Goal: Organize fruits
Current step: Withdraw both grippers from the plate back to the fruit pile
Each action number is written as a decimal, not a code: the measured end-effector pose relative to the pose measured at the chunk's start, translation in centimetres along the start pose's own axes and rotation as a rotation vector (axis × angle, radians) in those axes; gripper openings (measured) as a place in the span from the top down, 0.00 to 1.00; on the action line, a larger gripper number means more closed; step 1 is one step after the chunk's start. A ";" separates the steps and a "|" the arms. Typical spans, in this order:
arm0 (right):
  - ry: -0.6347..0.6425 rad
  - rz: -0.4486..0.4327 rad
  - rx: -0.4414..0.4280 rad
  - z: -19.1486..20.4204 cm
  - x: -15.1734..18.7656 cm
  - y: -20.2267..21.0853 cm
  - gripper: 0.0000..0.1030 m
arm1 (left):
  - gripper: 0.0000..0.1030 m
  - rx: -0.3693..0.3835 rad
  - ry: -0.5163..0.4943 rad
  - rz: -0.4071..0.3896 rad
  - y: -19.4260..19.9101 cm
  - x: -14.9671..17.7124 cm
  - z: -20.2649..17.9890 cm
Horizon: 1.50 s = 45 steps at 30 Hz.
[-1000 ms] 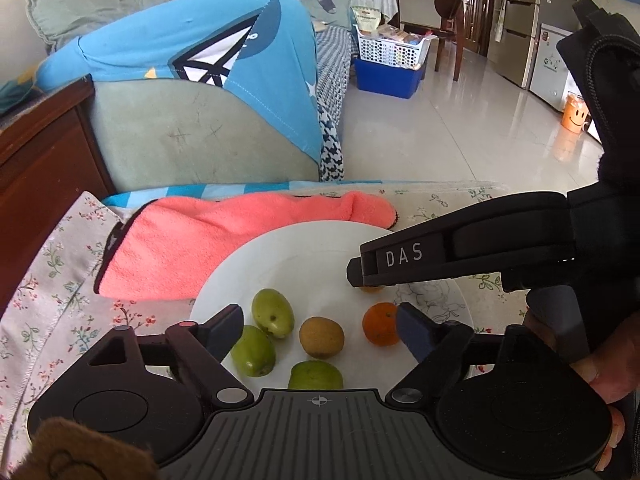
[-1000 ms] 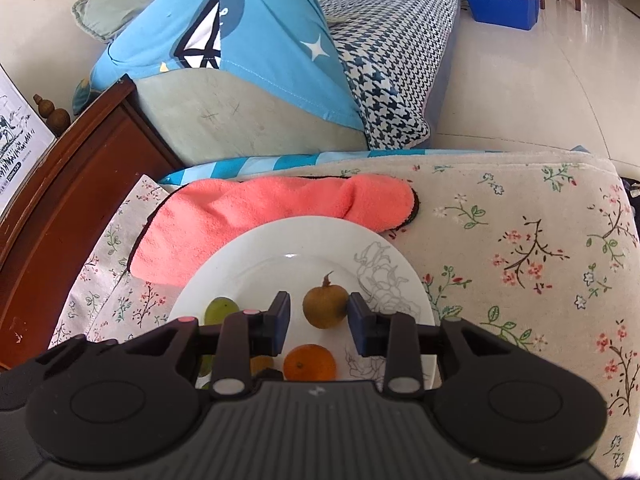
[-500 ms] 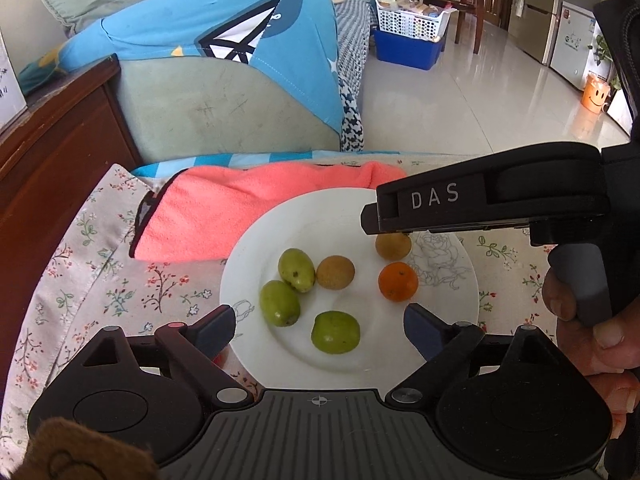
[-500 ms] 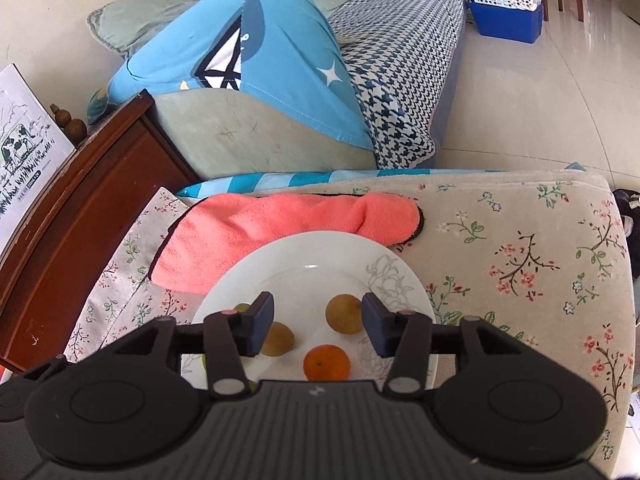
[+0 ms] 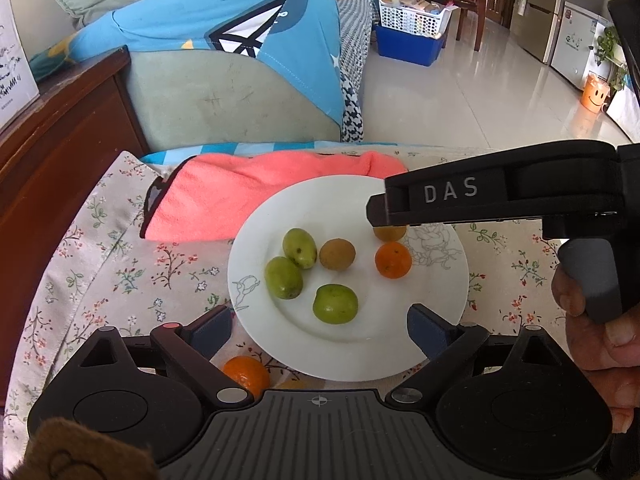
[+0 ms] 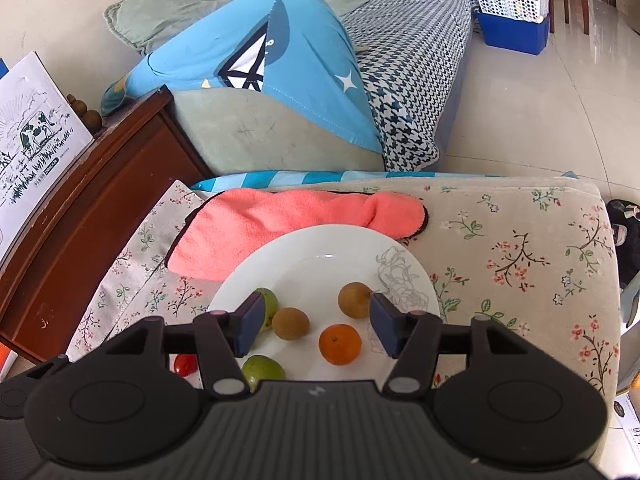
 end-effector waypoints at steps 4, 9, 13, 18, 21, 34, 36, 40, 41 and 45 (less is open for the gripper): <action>0.030 -0.015 0.009 0.3 0.4 0.8 0.43 | 0.07 -0.005 0.030 -0.018 1.1 0.4 1.7; 0.081 -0.026 0.010 0.9 1.4 1.6 0.43 | 0.07 -0.040 0.088 -0.034 2.4 1.0 4.9; 0.106 -0.010 -0.017 1.5 2.5 2.0 0.43 | 0.07 -0.043 0.153 -0.052 3.6 1.8 7.5; 0.149 0.014 -0.054 2.6 4.2 2.3 0.43 | 0.07 -0.051 0.235 -0.054 4.7 3.2 9.9; 0.165 0.034 -0.081 3.3 5.4 2.5 0.43 | 0.07 -0.063 0.269 -0.045 4.9 4.0 10.8; 0.328 0.126 -0.179 7.6 10.9 2.5 0.55 | 0.07 -0.077 0.262 0.009 4.6 7.3 10.3; 0.344 0.126 -0.169 8.0 11.3 2.3 0.55 | 0.07 -0.075 0.256 0.019 4.4 7.6 10.1; 0.364 0.119 -0.157 8.4 11.5 1.8 0.55 | 0.08 -0.071 0.243 0.036 3.7 8.0 9.9; 0.374 0.113 -0.149 8.5 11.5 1.7 0.55 | 0.08 -0.068 0.240 0.040 3.6 8.1 9.8; 0.391 0.113 -0.148 9.1 11.7 1.2 0.55 | 0.08 -0.082 0.232 0.047 3.2 8.4 9.9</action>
Point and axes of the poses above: each gripper's, at about its wrist camera, not at the fingertips, and y roughly against the way its jaws point, z to its left, x to its underside, the point moved 1 cm from there along -y, roughly the way its jaws point, and after that the axes turned 10 degrees about x, right-handed, at the moved point
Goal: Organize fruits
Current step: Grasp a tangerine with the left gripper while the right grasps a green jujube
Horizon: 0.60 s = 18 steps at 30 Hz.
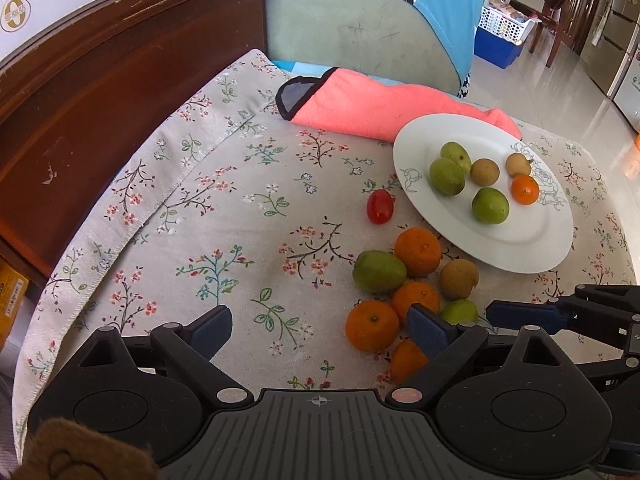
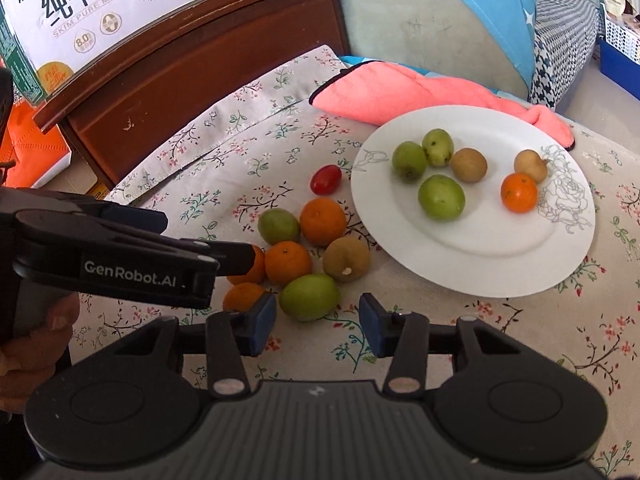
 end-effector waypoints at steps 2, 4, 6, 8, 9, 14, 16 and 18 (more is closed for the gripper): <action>0.023 0.000 0.000 0.5 0.0 -0.3 0.56 | 0.09 0.000 0.004 0.003 -0.2 0.1 0.2; 0.040 -0.003 0.007 0.8 0.0 -0.5 0.59 | 0.09 0.004 0.008 0.006 -0.5 0.3 0.3; 0.040 -0.002 0.016 1.0 0.0 -0.7 0.59 | 0.09 0.013 0.007 0.001 -0.6 0.5 0.3; 0.041 -0.006 0.022 1.1 0.0 -0.8 0.59 | 0.09 0.021 0.008 -0.006 -0.6 0.6 0.3; 0.048 -0.011 0.026 1.1 0.0 -0.8 0.60 | 0.09 0.027 0.012 -0.007 -0.7 0.6 0.3; 0.079 -0.025 0.021 1.3 0.2 -0.8 0.65 | 0.13 0.061 0.022 -0.013 -1.0 0.8 0.2; 0.081 -0.022 0.006 1.3 0.3 -0.6 0.65 | 0.19 0.070 0.010 -0.021 -0.9 0.8 0.0; 0.086 -0.020 -0.004 1.2 0.3 -0.3 0.65 | 0.24 0.085 0.011 -0.024 -0.8 0.9 -0.1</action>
Point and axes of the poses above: each gripper's, at about its wrist camera, not at the fingertips, and y roughly against the way its jaws point, z to its left, x to its underside, the point moved 1 cm from there along -y, roughly the way its jaws point, and after that the axes turned 10 degrees about x, right-handed, at the moved point
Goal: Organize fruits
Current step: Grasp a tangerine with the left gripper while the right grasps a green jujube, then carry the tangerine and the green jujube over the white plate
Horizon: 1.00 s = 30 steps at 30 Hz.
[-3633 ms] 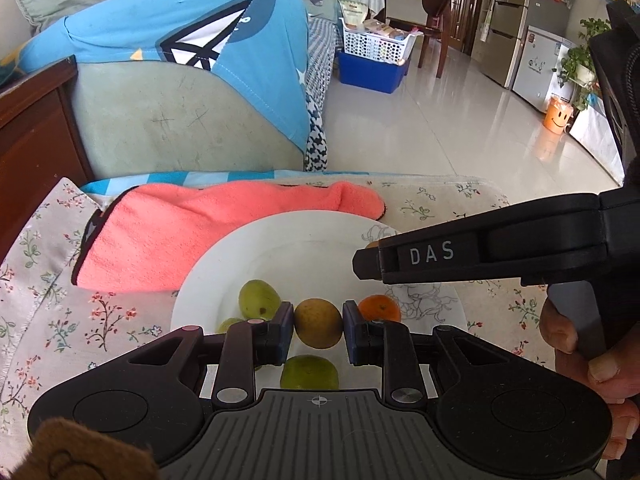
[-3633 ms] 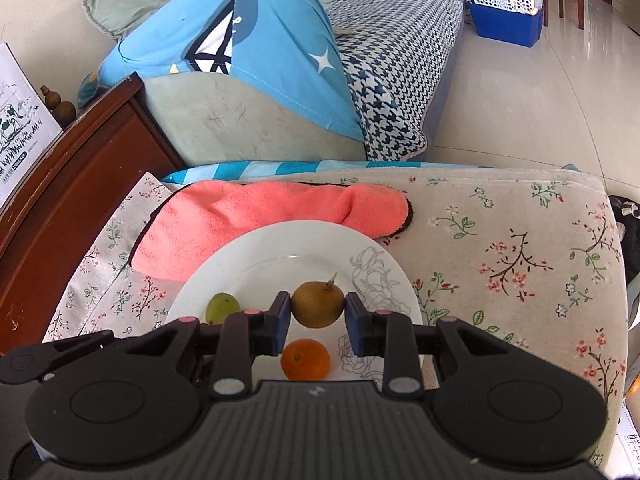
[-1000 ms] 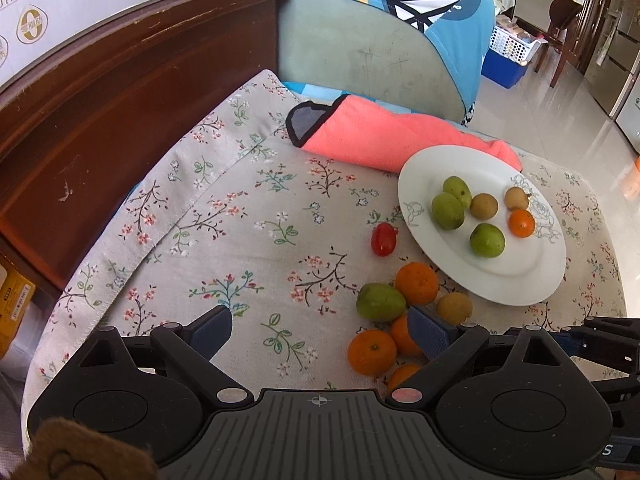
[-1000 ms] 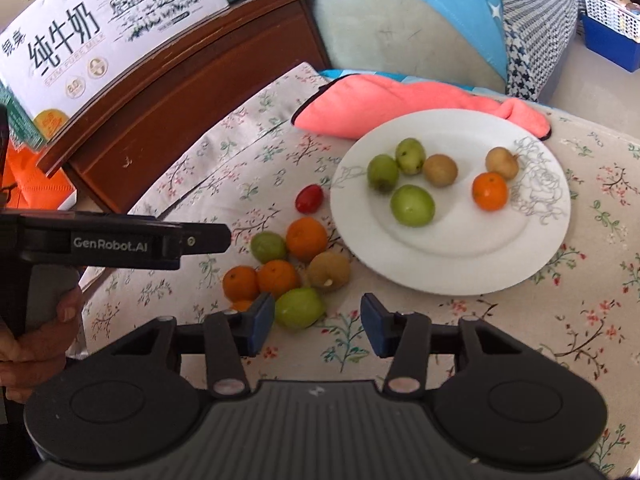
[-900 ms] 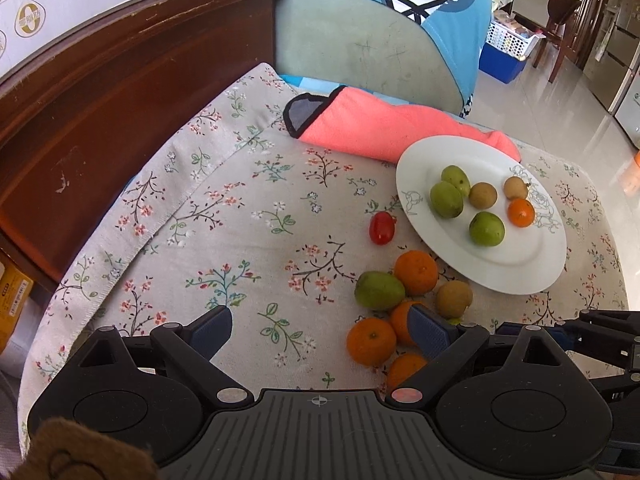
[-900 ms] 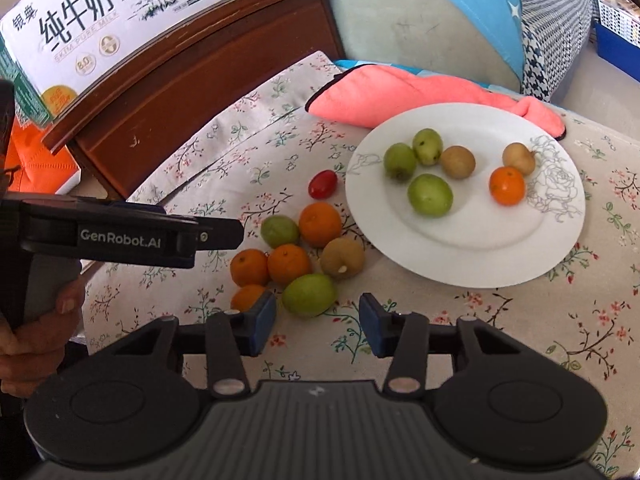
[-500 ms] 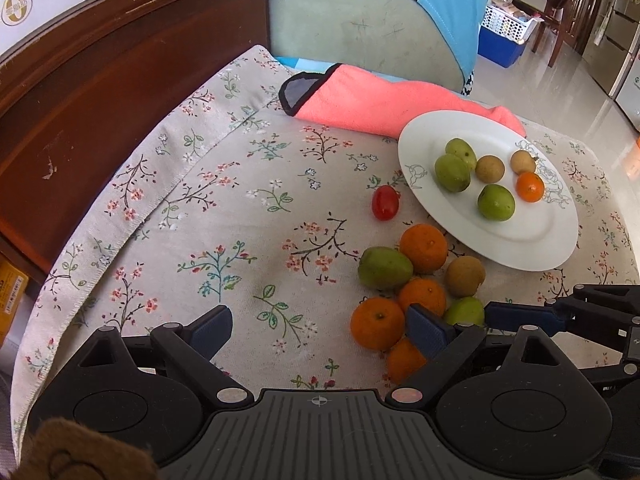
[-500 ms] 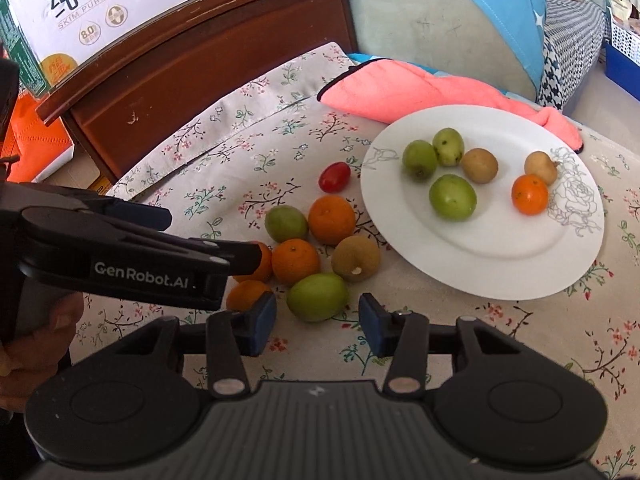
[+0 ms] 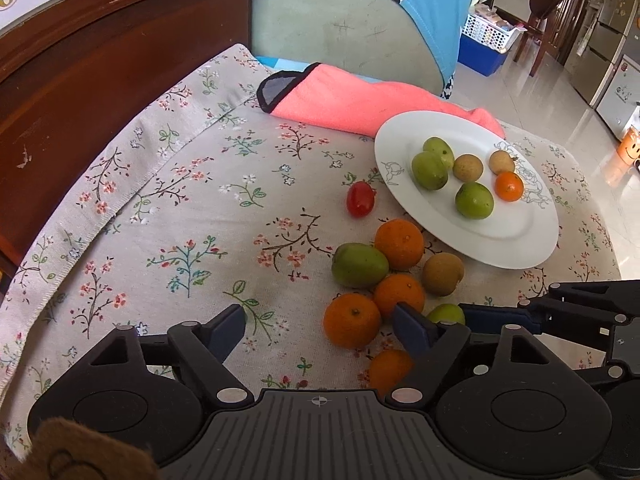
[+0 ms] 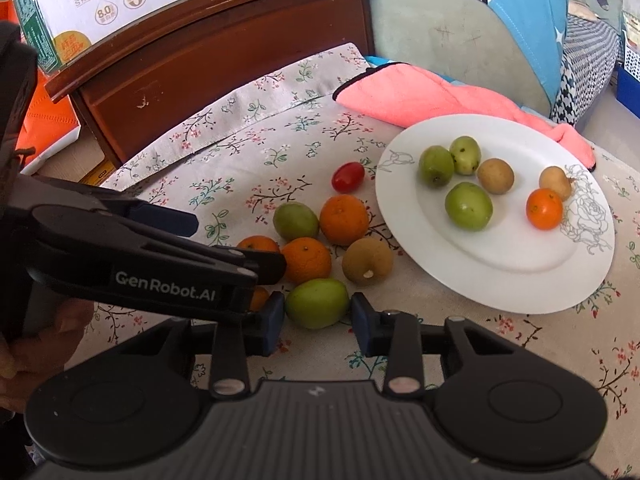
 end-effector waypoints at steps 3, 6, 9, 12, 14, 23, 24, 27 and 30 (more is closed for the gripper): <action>0.013 0.000 -0.004 -0.1 0.1 0.5 0.65 | 0.32 0.015 0.003 -0.003 0.1 0.0 0.0; 0.002 0.009 -0.001 -0.7 0.4 0.8 0.65 | 0.39 0.023 0.006 -0.004 0.3 0.0 0.1; -0.015 0.022 0.005 -1.5 0.6 0.9 0.65 | 0.39 0.027 -0.029 0.008 0.1 0.2 -0.5; -0.030 0.028 0.008 -1.9 0.6 1.0 0.65 | 0.38 0.020 -0.080 0.017 -0.3 0.4 -1.3; -0.034 0.026 0.008 -2.0 0.5 1.0 0.65 | 0.38 0.008 -0.093 0.012 -0.6 0.5 -1.5; -0.042 0.029 0.016 -1.9 0.5 1.0 0.65 | 0.64 -0.002 -0.144 -0.007 -1.0 0.7 -1.6; -0.047 0.030 0.015 -2.0 0.5 1.0 0.65 | 0.67 -0.003 -0.148 -0.009 -1.0 0.7 -1.7; -0.061 0.033 0.009 -2.1 0.4 0.9 0.65 | 0.72 0.003 -0.150 -0.011 -1.0 0.8 -1.9; -0.070 0.032 0.005 -2.3 0.3 1.0 0.65 | 0.72 0.010 -0.142 -0.007 -0.8 0.8 -1.9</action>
Point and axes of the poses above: each gripper's, at about its wrist camera, not at the fingertips, and y roughly against the way its jaws point, z to its left, x to its underside, the point moved 1 cm from there along -y, roughly the way its jaws point, and after that the axes turned 10 degrees about x, right-handed, at the moved point
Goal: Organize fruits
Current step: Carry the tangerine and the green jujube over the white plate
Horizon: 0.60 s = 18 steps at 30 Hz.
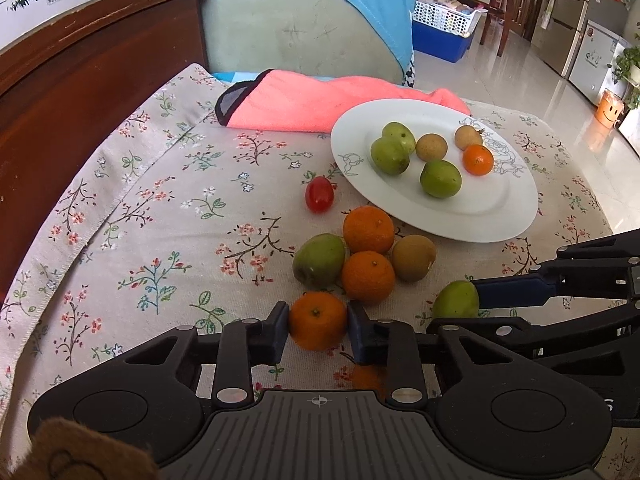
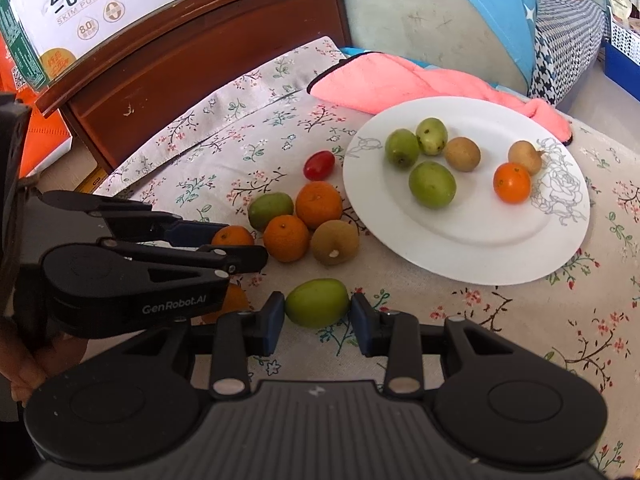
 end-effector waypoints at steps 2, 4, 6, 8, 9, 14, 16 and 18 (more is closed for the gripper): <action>-0.006 -0.003 -0.004 -0.1 -0.1 0.1 0.65 | 0.73 0.001 0.014 -0.002 0.2 -0.1 0.1; -0.012 -0.007 -0.008 -0.2 -0.2 0.1 0.65 | 0.73 0.001 0.025 -0.011 0.5 -0.2 0.2; -0.018 -0.012 -0.008 -0.3 -0.4 0.2 0.65 | 0.73 -0.002 0.027 -0.026 1.0 -0.5 0.2; -0.028 -0.022 -0.012 -0.4 -0.5 0.5 0.65 | 0.73 -0.001 0.033 -0.040 1.4 -0.8 0.2; -0.035 -0.028 -0.015 -0.6 -0.7 0.6 0.65 | 0.73 0.000 0.037 -0.047 1.6 -1.0 0.2; -0.080 -0.073 -0.013 -1.7 -1.7 1.6 0.65 | 0.73 0.016 0.050 -0.085 2.5 -2.0 -0.1; -0.102 -0.092 -0.008 -2.3 -2.1 2.1 0.65 | 0.73 0.023 0.049 -0.098 2.7 -2.4 -0.3; -0.120 -0.117 0.002 -2.9 -2.6 2.6 0.65 | 0.73 0.027 0.047 -0.111 2.9 -2.9 -0.7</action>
Point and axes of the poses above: each gripper's, at about its wrist camera, not at the fingertips, and y roughly against the way its jaws point, z to its left, x to its underside, the point moved 1 cm from there along -y, roughly the way its jaws point, and after that the axes turned 10 degrees about x, right-handed, at the moved point
